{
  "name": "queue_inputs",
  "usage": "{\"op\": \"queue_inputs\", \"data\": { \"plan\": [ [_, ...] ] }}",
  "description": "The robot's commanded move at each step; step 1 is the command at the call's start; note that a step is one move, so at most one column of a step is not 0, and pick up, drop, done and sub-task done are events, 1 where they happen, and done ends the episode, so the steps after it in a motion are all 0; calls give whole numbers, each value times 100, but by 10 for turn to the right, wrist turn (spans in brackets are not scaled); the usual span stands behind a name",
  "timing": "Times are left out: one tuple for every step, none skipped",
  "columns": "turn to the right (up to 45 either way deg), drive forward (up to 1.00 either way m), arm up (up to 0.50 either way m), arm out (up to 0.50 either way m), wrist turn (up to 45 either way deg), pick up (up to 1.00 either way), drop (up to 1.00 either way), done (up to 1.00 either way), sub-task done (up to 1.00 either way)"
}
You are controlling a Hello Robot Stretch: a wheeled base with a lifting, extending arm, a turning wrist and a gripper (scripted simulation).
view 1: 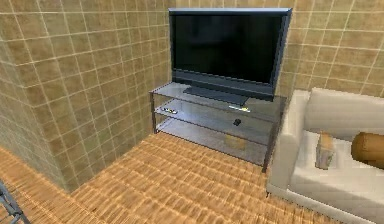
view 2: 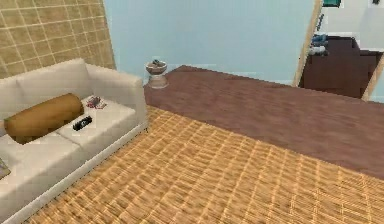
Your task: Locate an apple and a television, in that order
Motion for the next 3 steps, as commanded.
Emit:
{"op": "queue_inputs", "data": {
  "plan": [
    [60, 0, 0, 0, 0, 0, 0, 0, 0],
    [0, 95, 0, 0, 0, 0, 0, 0, 0],
    [0, 0, 0, 0, 0, 0, 0, 100, 0]
  ]
}}
